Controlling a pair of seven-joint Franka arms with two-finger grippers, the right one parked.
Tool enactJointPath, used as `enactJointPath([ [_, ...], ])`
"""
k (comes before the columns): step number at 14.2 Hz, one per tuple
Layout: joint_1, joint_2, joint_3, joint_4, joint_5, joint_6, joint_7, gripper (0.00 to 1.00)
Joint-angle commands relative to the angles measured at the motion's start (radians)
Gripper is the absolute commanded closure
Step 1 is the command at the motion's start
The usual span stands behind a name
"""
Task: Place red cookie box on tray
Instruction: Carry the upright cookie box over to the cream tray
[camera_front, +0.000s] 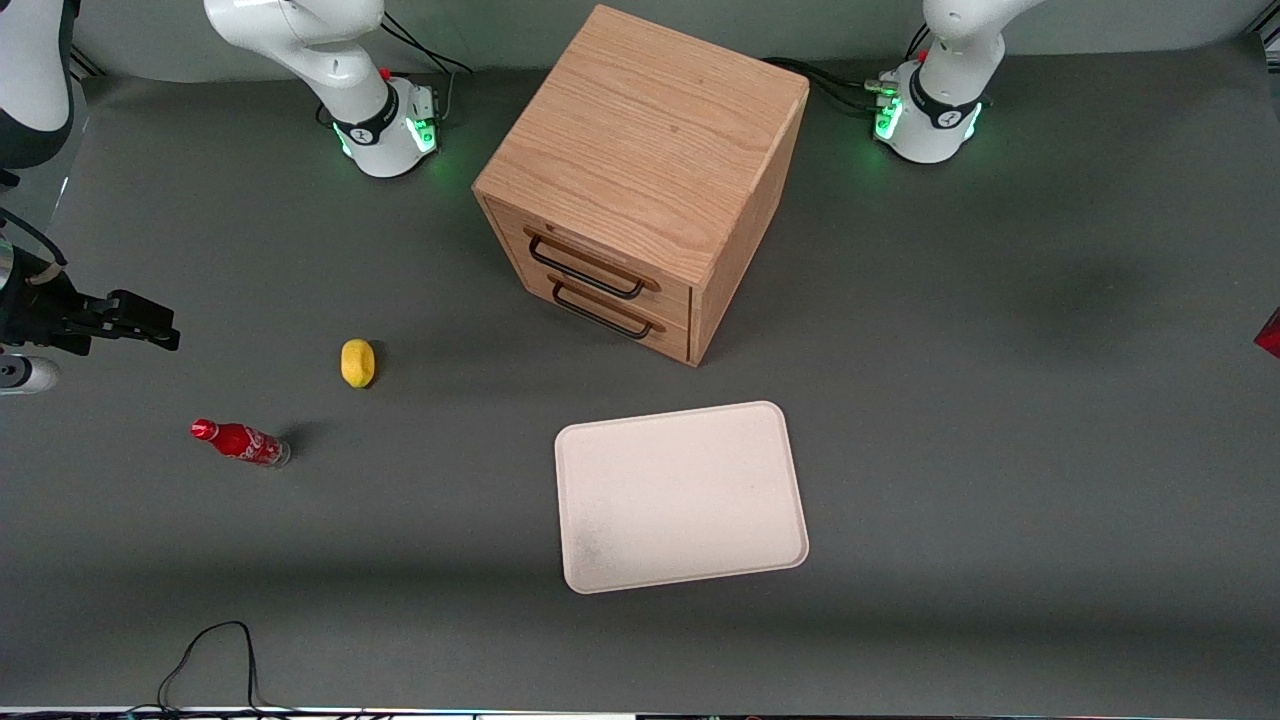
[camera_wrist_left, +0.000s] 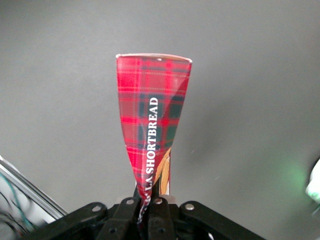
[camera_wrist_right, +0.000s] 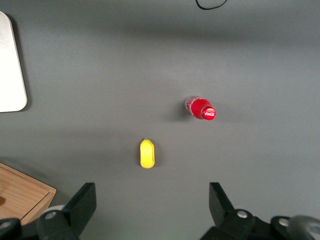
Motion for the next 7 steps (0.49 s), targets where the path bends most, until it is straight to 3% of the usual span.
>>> enactJointPath([
  [1,-0.077,0.012,0.009,0.058,0.004,-0.052,-0.293,1.0],
  [4,-0.148,0.016,-0.011,0.11,0.001,-0.107,-0.579,1.0],
  [7,-0.171,0.038,-0.096,0.163,-0.029,-0.149,-0.813,1.0],
])
